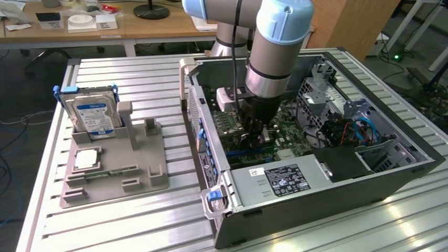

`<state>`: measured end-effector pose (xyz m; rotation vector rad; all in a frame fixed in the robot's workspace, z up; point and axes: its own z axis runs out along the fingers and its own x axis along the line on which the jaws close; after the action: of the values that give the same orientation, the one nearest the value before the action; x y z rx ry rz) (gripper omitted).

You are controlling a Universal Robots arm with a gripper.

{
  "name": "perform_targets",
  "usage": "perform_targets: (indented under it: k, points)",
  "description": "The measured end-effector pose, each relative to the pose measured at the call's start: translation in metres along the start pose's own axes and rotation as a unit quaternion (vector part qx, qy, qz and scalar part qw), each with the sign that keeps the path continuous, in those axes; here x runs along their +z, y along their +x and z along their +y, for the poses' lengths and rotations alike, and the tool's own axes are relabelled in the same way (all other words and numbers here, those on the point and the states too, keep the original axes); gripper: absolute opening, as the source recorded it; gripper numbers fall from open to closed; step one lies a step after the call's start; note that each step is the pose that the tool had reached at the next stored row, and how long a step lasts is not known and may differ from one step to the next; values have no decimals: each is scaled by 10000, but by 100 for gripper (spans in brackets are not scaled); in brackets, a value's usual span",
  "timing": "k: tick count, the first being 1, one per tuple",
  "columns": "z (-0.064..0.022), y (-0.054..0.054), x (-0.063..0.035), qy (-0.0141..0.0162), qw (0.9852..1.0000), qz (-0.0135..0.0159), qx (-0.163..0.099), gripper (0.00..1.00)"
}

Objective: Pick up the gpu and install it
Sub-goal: 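Insert the gpu into the slot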

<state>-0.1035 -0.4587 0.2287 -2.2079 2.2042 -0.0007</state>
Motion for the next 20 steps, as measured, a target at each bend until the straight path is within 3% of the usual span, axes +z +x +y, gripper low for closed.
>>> perform_targets:
  k: [20]
  points:
    - [0,-1,-15,0,10000,0,0,28]
